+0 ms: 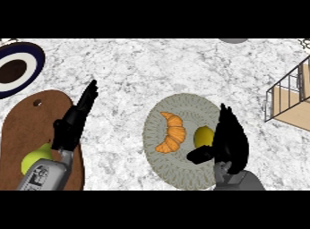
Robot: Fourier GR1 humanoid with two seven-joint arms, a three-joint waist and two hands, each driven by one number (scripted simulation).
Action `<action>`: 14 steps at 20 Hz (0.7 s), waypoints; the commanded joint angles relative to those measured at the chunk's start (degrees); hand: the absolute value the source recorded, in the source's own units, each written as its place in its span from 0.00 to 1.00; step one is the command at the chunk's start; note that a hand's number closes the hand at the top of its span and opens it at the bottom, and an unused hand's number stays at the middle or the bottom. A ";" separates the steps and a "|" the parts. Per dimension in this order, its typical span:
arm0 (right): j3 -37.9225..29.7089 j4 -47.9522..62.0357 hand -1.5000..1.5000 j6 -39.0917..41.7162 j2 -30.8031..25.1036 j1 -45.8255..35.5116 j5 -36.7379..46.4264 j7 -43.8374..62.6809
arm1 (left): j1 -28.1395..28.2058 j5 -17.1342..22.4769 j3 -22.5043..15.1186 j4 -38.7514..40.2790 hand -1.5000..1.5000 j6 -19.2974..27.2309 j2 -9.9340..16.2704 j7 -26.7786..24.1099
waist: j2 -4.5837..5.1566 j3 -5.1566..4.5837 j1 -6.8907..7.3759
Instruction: Pick the lemon from the placemat and place it in the tiered shelf
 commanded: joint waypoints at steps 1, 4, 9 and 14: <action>1.36 2.31 0.00 -4.01 0.41 0.53 -0.46 5.36 | -2.29 -0.80 1.89 3.20 0.50 -1.23 -0.67 -1.04 | 0.02 0.00 -0.15; 2.86 1.37 0.00 -4.13 0.41 1.92 -0.96 7.08 | 1.27 -0.40 2.19 -2.88 0.50 -1.73 1.06 1.10 | -0.07 0.01 0.15; 5.31 3.11 0.00 -4.55 0.41 -1.42 -2.48 10.36 | -0.97 -3.35 1.22 2.31 0.50 -0.32 -2.47 -0.31 | 0.00 -0.01 -0.08; 0.80 5.31 1.00 0.75 -0.08 0.68 -1.68 2.62 | 3.34 -3.59 0.64 -6.36 0.50 -1.53 -2.03 3.12 | -0.12 0.01 0.07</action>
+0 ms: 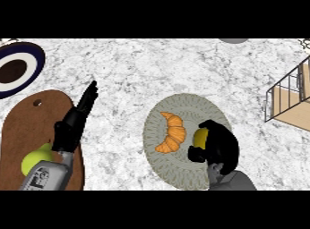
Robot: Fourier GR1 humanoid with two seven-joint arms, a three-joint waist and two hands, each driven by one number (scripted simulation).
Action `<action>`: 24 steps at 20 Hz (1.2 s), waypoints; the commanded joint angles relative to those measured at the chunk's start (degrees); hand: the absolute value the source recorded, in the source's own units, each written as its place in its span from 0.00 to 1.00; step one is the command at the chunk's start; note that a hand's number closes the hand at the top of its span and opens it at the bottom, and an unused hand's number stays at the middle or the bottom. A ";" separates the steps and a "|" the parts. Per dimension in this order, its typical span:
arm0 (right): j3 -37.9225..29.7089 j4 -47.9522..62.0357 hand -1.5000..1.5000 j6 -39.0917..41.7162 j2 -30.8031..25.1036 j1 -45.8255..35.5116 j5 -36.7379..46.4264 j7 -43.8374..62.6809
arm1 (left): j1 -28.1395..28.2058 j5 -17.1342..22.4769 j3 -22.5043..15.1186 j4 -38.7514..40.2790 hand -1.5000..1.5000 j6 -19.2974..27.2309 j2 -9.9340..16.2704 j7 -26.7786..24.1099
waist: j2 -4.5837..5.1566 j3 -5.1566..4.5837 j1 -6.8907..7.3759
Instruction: Pick the lemon from the placemat and place it in the tiered shelf
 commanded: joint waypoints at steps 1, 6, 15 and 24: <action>-1.49 2.14 1.00 2.22 -0.37 -0.14 1.97 2.03 | 1.21 -1.07 0.58 -4.50 0.50 -0.42 0.48 2.93 | -0.04 0.01 0.01; 1.68 1.12 1.00 1.37 0.47 -1.66 4.73 4.74 | -1.36 -1.26 2.36 -1.15 0.50 -2.70 -0.84 1.91 | 0.01 0.00 -0.12; 3.28 -14.23 1.00 4.46 -4.04 10.29 4.90 -6.72 | -0.77 -2.52 5.52 1.86 0.50 -4.20 -2.19 -1.86 | 0.00 0.00 -0.40; 9.87 -29.86 1.00 -7.95 0.46 8.00 10.82 -1.74 | 1.81 -3.58 4.39 -3.15 0.50 -3.27 -2.03 1.27 | -0.29 0.00 -0.38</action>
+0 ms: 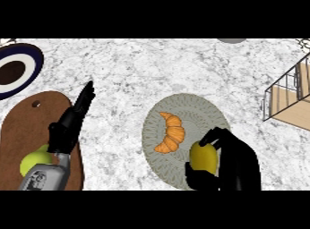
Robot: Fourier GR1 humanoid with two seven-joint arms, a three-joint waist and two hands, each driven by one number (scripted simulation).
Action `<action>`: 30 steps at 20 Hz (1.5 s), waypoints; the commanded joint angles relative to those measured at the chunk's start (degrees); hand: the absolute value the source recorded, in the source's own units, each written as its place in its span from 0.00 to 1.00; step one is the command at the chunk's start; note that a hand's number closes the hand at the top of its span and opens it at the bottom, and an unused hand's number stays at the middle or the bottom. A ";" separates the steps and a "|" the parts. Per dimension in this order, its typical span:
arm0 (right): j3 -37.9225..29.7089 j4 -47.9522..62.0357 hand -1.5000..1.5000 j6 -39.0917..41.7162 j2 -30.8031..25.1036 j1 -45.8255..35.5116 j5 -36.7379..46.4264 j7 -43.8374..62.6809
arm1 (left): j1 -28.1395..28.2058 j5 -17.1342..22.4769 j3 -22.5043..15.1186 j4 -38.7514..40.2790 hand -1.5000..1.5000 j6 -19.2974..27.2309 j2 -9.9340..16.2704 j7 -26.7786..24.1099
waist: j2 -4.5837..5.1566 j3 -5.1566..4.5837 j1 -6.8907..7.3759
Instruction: Pick the lemon from the placemat and place it in the tiered shelf
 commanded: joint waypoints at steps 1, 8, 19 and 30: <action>1.24 -11.32 1.00 -0.99 0.79 -1.14 2.82 3.76 | -0.57 -0.63 -0.50 0.58 0.50 0.39 -0.99 0.12 | -0.11 -0.03 -0.39; 2.61 -21.28 1.00 5.85 0.82 -4.57 14.53 12.01 | -2.34 -0.98 1.30 1.66 0.50 0.39 -0.51 0.13 | -0.03 -0.06 -0.21; -13.25 -29.42 1.00 25.82 0.82 -20.86 21.69 10.94 | 0.64 -1.80 0.40 2.54 0.50 -0.17 -1.50 -3.43 | -0.01 -0.12 0.20; -35.73 -22.33 1.00 37.21 -3.43 -40.09 17.97 3.53 | -3.57 -0.45 2.61 2.24 0.50 -1.81 -0.52 0.83 | -0.06 -0.06 0.04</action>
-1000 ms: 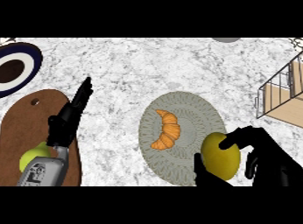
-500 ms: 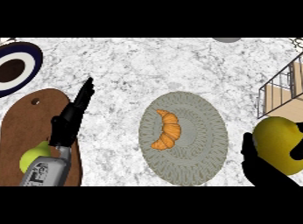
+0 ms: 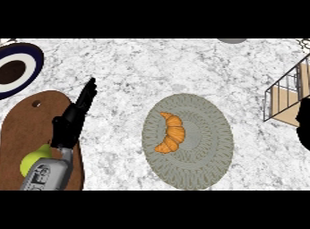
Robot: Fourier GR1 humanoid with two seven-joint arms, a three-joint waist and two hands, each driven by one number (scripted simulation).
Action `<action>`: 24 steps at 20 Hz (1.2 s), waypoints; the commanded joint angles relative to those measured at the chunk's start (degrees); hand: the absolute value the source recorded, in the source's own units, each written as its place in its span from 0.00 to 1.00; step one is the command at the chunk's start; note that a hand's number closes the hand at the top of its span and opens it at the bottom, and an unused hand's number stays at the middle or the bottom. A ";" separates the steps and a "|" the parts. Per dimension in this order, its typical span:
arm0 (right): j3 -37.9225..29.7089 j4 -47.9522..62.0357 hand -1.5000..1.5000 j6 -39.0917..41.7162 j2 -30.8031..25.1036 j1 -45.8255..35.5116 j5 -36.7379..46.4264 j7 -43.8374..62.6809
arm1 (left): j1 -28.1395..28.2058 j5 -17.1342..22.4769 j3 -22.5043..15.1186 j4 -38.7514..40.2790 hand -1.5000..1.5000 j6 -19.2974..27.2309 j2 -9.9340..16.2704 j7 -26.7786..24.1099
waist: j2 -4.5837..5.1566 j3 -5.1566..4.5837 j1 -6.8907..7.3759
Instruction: Pick the lemon from the placemat and place it in the tiered shelf
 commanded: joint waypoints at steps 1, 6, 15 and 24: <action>-9.04 0.85 1.00 9.23 -3.05 -7.31 -3.17 3.37 | 2.27 0.53 0.17 -0.21 0.50 -1.13 0.20 -0.90 | -0.04 0.04 0.03; -16.46 7.82 1.00 9.02 -8.33 -14.62 -4.97 0.28 | -1.52 0.33 2.25 0.98 0.50 -1.36 1.46 0.22 | 0.06 0.04 0.12; -24.24 14.83 1.00 6.83 -19.20 -10.94 -9.68 -10.25 | 3.54 -1.54 -0.78 -3.90 0.50 -1.05 -0.82 0.74 | 0.09 0.08 0.33; -22.04 28.63 1.00 -8.91 -23.66 -5.21 -6.86 -19.35 | -1.46 -0.01 3.11 1.25 0.50 -2.60 0.05 0.13 | 0.38 0.08 0.50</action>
